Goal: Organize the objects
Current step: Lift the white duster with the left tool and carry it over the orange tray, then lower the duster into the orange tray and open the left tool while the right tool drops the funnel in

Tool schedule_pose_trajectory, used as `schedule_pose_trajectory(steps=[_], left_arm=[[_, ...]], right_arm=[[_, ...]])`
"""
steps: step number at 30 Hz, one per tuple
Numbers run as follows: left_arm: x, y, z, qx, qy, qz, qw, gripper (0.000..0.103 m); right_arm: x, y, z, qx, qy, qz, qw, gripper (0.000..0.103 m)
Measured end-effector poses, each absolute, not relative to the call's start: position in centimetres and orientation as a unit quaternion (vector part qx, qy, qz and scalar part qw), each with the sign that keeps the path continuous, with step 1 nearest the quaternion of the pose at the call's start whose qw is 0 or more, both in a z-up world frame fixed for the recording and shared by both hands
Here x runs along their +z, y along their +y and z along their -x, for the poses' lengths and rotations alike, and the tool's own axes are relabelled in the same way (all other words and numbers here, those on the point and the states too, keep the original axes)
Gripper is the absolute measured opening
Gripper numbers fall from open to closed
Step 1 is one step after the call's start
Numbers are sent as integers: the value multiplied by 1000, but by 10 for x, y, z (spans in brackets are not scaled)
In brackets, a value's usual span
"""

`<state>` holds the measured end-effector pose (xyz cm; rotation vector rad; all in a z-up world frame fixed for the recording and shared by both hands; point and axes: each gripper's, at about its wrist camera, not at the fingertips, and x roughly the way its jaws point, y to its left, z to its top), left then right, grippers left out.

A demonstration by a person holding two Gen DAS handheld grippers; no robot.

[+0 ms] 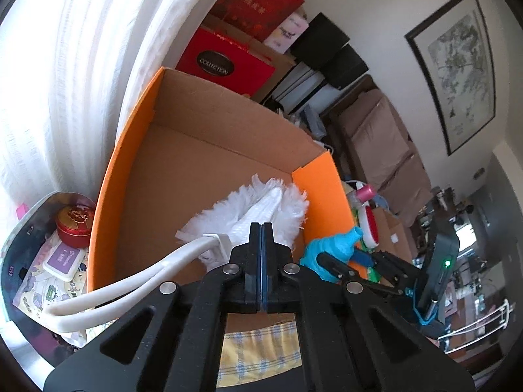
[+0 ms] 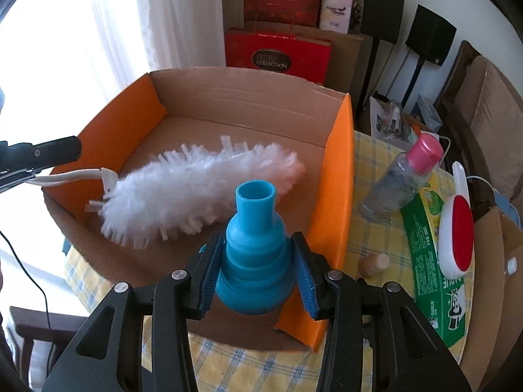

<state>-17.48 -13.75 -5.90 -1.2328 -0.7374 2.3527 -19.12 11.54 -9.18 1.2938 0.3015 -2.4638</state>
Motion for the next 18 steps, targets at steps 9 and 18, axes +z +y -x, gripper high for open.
schedule_pose_trajectory(steps=[9, 18], left_arm=[[-42, -115, 172, 857, -134, 467, 173, 27], [-55, -96, 180, 854, -46, 494, 157, 50]], right_arm=[[-102, 100, 197, -862, 132, -456, 176, 47], [-90, 104, 189, -870, 122, -444, 177, 65]])
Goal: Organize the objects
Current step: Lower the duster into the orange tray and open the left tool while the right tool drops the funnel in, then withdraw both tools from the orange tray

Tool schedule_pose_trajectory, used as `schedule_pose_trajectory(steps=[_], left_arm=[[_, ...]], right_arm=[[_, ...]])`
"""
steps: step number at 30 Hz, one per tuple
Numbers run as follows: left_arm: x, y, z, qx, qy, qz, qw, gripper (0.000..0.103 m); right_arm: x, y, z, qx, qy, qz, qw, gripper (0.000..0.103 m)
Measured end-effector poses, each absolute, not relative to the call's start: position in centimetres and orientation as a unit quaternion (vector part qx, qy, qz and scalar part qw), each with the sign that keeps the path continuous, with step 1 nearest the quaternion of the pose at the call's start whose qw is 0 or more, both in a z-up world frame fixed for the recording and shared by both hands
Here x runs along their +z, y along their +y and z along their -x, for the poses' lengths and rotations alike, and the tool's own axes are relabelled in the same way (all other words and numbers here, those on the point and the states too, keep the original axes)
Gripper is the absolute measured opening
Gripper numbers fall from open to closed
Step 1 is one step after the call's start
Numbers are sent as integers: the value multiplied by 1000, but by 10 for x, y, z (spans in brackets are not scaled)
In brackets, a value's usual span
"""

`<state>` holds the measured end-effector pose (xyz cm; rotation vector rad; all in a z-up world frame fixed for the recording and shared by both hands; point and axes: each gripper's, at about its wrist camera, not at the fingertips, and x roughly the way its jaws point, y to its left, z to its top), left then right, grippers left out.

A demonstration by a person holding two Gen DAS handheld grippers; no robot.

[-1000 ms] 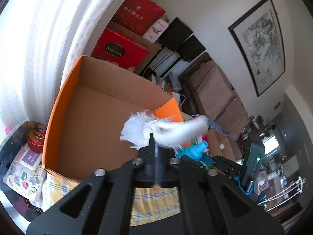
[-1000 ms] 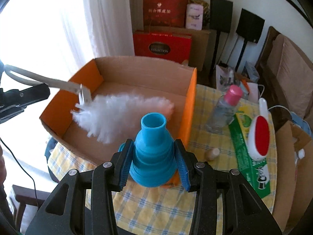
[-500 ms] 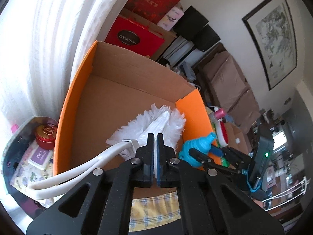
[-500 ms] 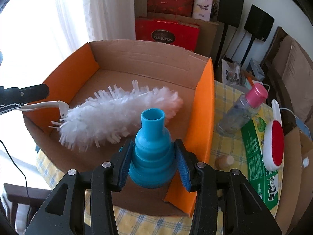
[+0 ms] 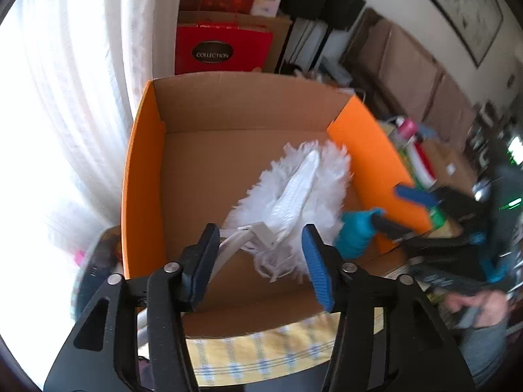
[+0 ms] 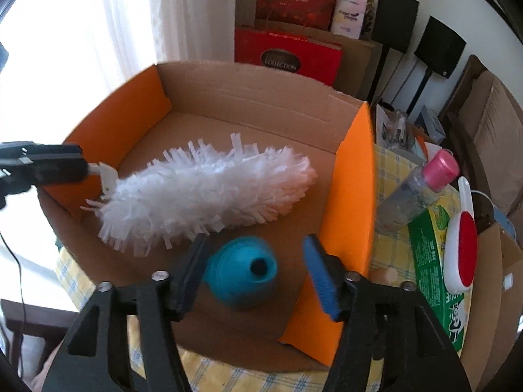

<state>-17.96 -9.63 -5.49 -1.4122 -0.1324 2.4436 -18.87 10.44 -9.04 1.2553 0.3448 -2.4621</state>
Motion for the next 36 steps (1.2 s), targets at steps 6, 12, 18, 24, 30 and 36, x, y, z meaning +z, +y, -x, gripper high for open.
schedule_pose_trajectory(steps=[6, 12, 18, 24, 30, 36], left_arm=[[-66, -79, 189, 840, 51, 520, 144, 52], [-77, -69, 199, 816, 121, 548, 140, 42], [-83, -54, 200, 803, 155, 557, 149, 31], [-82, -37, 208, 807, 161, 547, 156, 25], [-83, -10, 224, 805, 170, 540, 178, 16], [-87, -12, 242, 802, 144, 550, 182, 17]], right_arm=[[-56, 132, 170, -886, 97, -417, 179, 67], [-38, 158, 148, -894, 85, -404, 174, 70], [-40, 169, 135, -893, 81, -408, 173, 70], [-44, 177, 131, -892, 64, -413, 173, 70], [-47, 182, 127, -892, 58, -415, 171, 70], [-51, 185, 125, -890, 54, -420, 169, 70]])
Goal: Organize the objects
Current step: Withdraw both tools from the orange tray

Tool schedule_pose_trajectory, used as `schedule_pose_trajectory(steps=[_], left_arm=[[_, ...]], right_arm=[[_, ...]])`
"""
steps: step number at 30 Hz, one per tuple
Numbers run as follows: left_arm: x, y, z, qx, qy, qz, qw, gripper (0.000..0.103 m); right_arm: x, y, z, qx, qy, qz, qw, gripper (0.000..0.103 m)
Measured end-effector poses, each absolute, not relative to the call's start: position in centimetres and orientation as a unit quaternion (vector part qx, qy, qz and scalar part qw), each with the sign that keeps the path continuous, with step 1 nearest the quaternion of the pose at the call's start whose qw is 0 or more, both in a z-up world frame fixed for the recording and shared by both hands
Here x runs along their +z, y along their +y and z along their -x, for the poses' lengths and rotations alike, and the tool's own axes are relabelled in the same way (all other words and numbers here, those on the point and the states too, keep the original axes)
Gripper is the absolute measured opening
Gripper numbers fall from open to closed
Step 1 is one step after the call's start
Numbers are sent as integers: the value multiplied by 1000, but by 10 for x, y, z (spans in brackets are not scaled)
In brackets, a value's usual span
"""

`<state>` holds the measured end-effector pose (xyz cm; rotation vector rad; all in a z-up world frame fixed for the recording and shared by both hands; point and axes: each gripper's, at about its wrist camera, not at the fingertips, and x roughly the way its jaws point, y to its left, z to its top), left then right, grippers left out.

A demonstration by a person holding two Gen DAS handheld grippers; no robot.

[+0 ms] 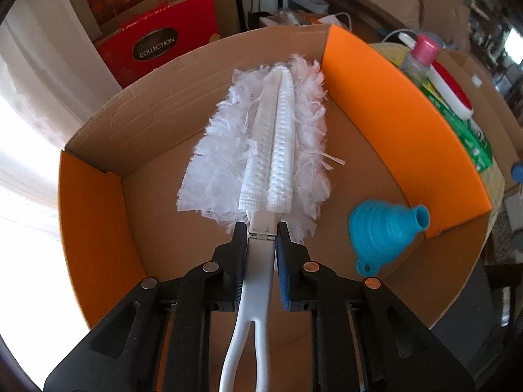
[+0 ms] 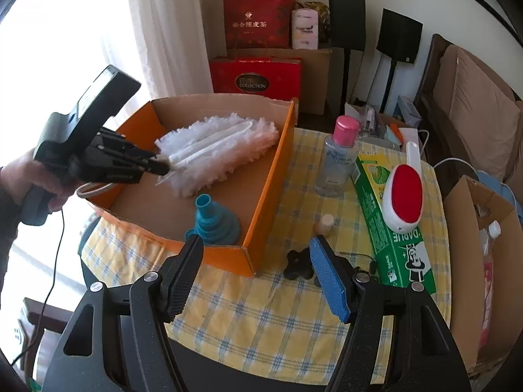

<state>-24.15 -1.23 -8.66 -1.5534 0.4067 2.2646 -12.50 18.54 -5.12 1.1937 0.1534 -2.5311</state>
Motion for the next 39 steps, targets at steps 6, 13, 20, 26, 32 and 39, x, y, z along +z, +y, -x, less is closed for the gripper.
schedule_pose_trajectory(steps=[6, 13, 20, 26, 32, 39], left_arm=[[-104, -21, 253, 803, 181, 555, 123, 28], [-87, -41, 250, 817, 124, 547, 135, 58], [-54, -55, 235, 844, 64, 512, 144, 81], [-35, -54, 208, 872, 18, 470, 137, 100], [-32, -56, 193, 893, 10, 439, 96, 103], [-26, -52, 168, 906, -3, 411, 101, 103]], right_arm=[[-51, 188, 124, -891, 45, -420, 167, 70], [-49, 185, 120, -890, 46, -419, 174, 70], [-48, 189, 120, -892, 38, -417, 168, 70], [-47, 202, 119, -896, 27, -418, 148, 79], [-47, 222, 119, -900, 10, -420, 120, 86], [-45, 248, 117, -905, 21, -417, 82, 87]])
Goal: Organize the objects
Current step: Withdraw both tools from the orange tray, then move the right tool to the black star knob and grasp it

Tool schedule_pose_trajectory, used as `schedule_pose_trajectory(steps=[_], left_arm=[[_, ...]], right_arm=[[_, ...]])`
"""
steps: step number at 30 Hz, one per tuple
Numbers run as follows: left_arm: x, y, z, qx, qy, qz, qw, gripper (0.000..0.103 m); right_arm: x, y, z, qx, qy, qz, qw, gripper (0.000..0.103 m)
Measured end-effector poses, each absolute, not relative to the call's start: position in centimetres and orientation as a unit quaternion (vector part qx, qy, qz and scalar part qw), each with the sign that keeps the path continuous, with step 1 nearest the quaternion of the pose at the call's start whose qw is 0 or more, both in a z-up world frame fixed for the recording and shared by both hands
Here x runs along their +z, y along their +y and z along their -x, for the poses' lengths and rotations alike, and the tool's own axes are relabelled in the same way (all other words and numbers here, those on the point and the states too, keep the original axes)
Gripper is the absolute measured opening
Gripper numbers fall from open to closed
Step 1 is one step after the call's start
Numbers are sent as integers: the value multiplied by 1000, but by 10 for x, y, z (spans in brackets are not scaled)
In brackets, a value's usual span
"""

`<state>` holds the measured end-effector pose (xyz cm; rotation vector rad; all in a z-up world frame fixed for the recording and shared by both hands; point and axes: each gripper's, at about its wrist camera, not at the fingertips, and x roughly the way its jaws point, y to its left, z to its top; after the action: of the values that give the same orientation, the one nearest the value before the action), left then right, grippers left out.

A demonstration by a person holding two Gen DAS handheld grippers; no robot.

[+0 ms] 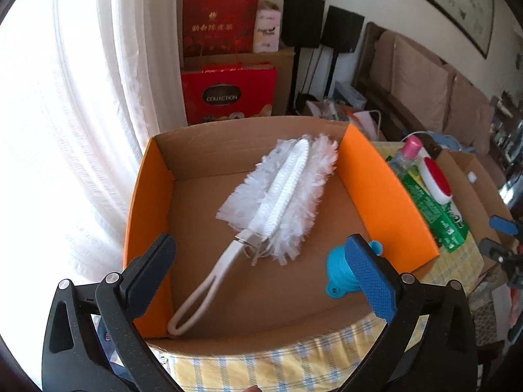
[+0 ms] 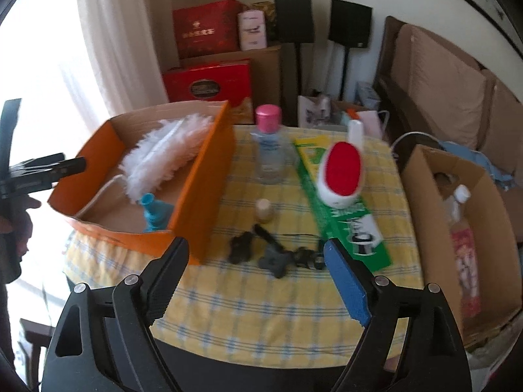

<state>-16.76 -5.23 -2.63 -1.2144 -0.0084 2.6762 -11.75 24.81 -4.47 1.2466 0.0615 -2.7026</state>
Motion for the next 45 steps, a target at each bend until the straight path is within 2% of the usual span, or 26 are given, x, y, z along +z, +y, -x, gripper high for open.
schedule_pose_trajectory(steps=[14, 24, 33, 35, 38, 40, 45], left_arm=[[-18, -5, 109, 903, -41, 392, 174, 103], [-38, 15, 81, 904, -52, 389, 166, 103], [-54, 15, 71, 900, -52, 403, 158, 103], [-55, 14, 70, 900, -53, 404, 157, 103], [-56, 11, 71, 898, -58, 406, 158, 103], [-56, 9, 71, 898, -60, 406, 157, 103], [-58, 8, 74, 896, -63, 410, 158, 103]], right_arm=[[-49, 296, 112, -907, -28, -416, 56, 86], [-64, 290, 108, -905, -24, -419, 68, 84], [-84, 260, 132, -897, -1, -425, 119, 62], [-90, 255, 143, -893, -4, -432, 129, 52], [-100, 252, 158, -884, -27, -443, 144, 43], [-105, 250, 167, -878, -43, -450, 156, 39], [-114, 246, 183, -869, -53, -460, 173, 38]])
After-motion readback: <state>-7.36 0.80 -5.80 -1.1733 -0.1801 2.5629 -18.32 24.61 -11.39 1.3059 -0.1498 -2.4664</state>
